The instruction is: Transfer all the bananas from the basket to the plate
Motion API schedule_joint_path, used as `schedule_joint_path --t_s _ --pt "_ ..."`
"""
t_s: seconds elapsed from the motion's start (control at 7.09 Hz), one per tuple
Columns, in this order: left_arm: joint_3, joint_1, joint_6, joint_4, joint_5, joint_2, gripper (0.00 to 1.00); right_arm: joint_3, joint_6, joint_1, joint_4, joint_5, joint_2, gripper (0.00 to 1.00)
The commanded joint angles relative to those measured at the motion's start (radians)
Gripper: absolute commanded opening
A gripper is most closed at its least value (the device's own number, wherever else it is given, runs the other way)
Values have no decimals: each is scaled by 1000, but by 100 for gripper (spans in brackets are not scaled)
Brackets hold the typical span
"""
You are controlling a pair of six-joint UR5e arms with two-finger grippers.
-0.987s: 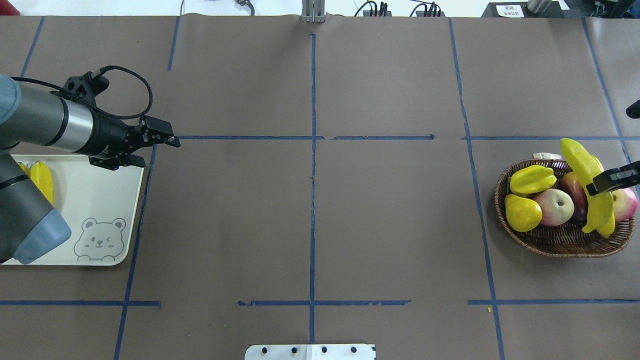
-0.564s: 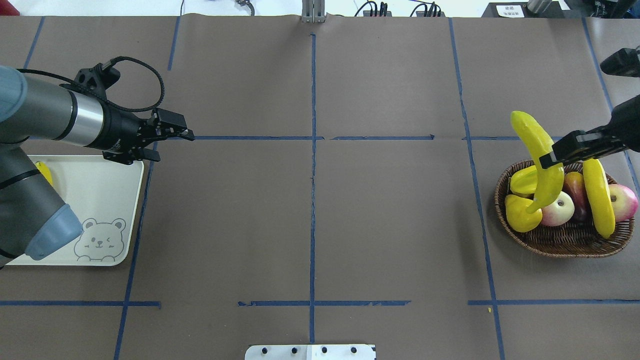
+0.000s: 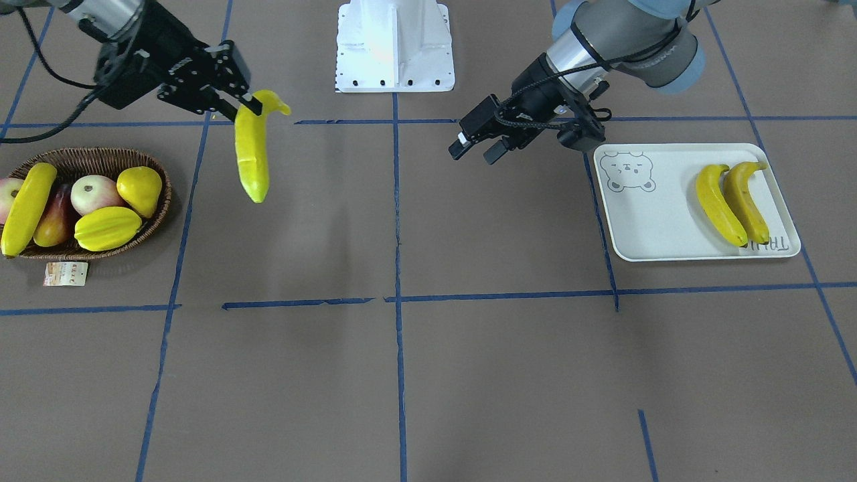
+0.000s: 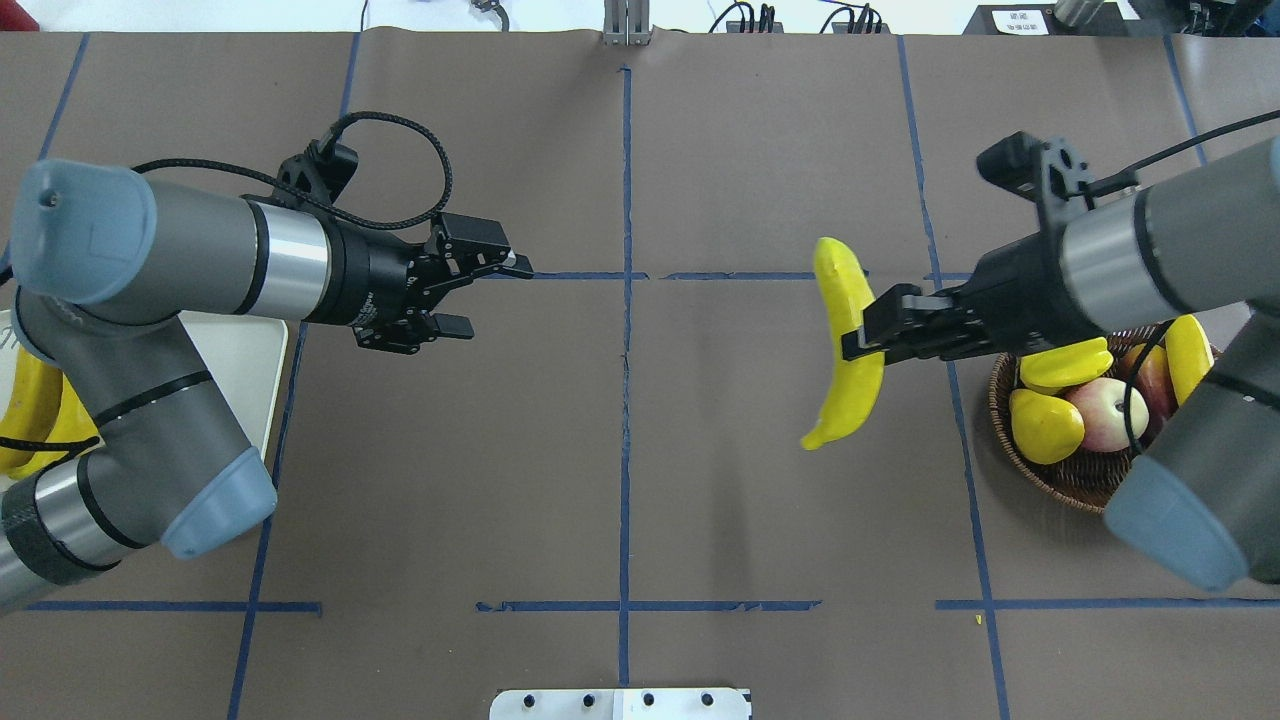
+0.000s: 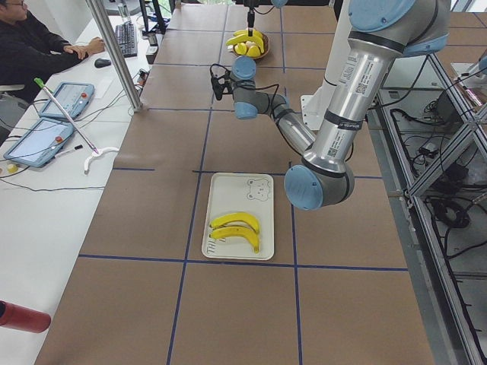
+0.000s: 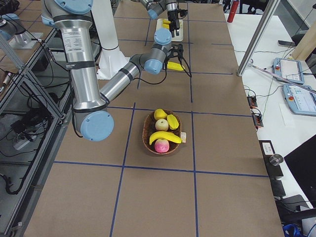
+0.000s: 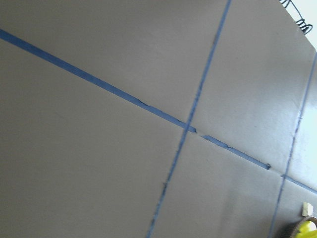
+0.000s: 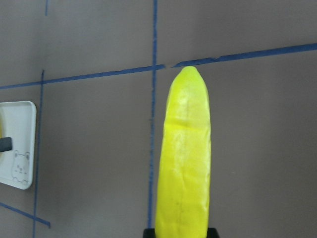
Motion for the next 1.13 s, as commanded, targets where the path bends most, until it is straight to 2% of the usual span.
schedule_joint_path --t_s 0.0,0.42,0.7,0.99 --pt "1 64 -95 -124 127 -35 99 -6 89 -196 43 -237 92 0" --pt "53 106 -100 -126 144 -98 99 -6 83 -276 44 -286 134 0" --pt "61 133 -98 -126 144 -101 99 -8 84 -314 38 -341 174 0" --pt "61 156 -95 -127 142 -101 99 -9 84 -314 38 -343 174 0"
